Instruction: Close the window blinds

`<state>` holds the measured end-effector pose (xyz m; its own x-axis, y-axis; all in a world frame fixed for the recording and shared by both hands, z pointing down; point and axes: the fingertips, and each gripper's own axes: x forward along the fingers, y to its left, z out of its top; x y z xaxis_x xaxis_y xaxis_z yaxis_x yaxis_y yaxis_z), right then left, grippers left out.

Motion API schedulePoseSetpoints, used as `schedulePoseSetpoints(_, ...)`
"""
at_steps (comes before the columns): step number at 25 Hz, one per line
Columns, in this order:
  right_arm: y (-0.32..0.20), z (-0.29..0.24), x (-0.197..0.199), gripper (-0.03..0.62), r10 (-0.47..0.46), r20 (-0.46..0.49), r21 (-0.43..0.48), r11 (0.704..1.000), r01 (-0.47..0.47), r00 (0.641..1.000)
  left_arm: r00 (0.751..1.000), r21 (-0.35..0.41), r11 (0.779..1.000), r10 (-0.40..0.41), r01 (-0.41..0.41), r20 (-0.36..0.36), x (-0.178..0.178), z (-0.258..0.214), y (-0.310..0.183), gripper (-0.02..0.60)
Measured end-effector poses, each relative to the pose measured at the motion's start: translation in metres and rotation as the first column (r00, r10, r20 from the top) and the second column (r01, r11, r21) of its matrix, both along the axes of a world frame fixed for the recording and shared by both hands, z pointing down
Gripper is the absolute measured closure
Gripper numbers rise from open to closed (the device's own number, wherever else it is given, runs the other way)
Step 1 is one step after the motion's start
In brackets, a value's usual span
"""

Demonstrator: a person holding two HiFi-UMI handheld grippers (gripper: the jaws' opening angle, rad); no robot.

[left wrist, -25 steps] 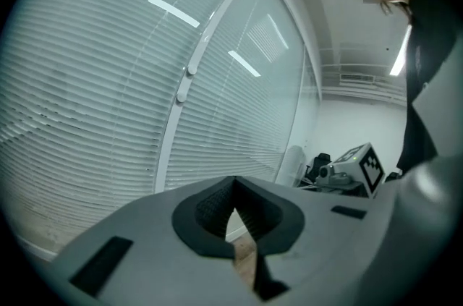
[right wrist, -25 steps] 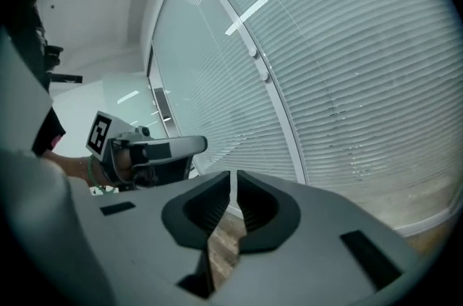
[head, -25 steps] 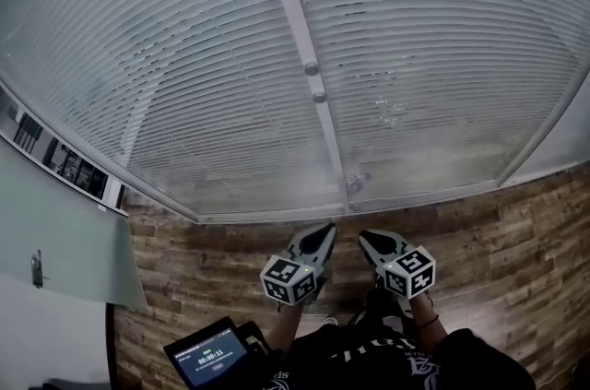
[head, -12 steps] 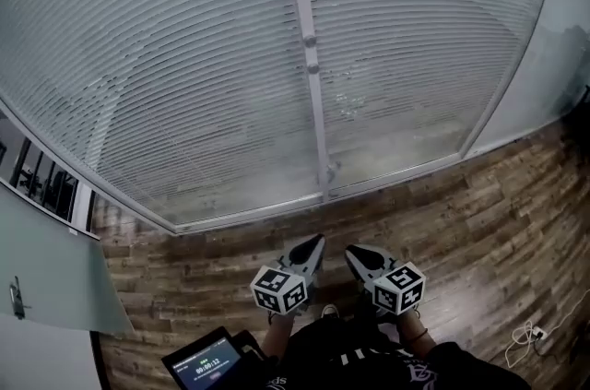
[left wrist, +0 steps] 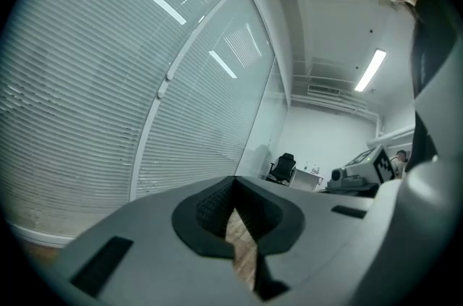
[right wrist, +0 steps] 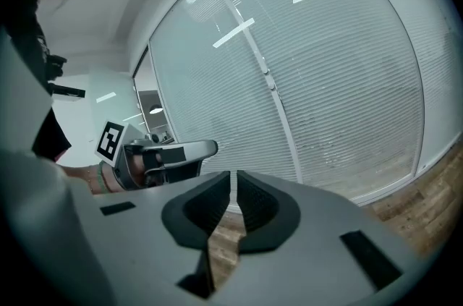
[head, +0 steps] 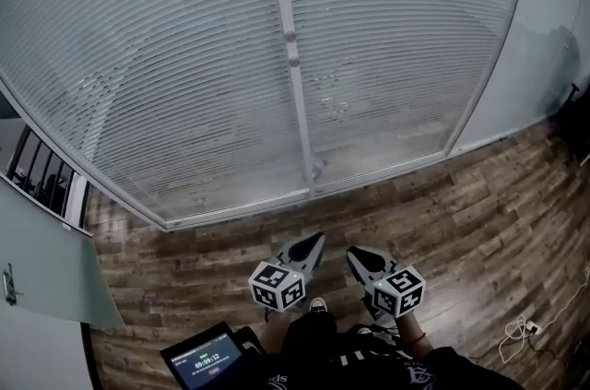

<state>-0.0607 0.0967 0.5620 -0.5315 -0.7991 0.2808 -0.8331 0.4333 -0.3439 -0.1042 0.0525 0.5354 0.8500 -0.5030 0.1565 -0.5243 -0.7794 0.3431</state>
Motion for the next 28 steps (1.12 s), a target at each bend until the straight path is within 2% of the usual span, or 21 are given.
schedulePoseSetpoints(10,0.134,0.004,0.049,0.554,-0.096,0.001,-0.022,0.995,0.096,0.995,0.998,-0.031,0.997,-0.067,0.066,-0.011,0.063,0.006,0.151,0.577)
schedulePoseSetpoints(15,0.187,0.012,0.055,0.554,-0.147,0.014,-0.028,0.989,0.148,0.989,0.995,-0.059,0.993,-0.098,0.099,0.02,0.072,0.021,0.216,0.577)
schedulePoseSetpoints(20,0.221,0.009,0.055,0.554,-0.192,0.012,-0.022,0.981,0.193,0.981,0.99,-0.048,0.989,-0.142,0.142,0.013,0.071,0.017,0.248,0.577)
schedulePoseSetpoints(28,0.243,0.003,0.055,0.554,-0.222,0.013,0.001,0.975,0.222,0.975,0.985,-0.029,0.985,-0.172,0.172,0.007,0.07,0.012,0.269,0.577)
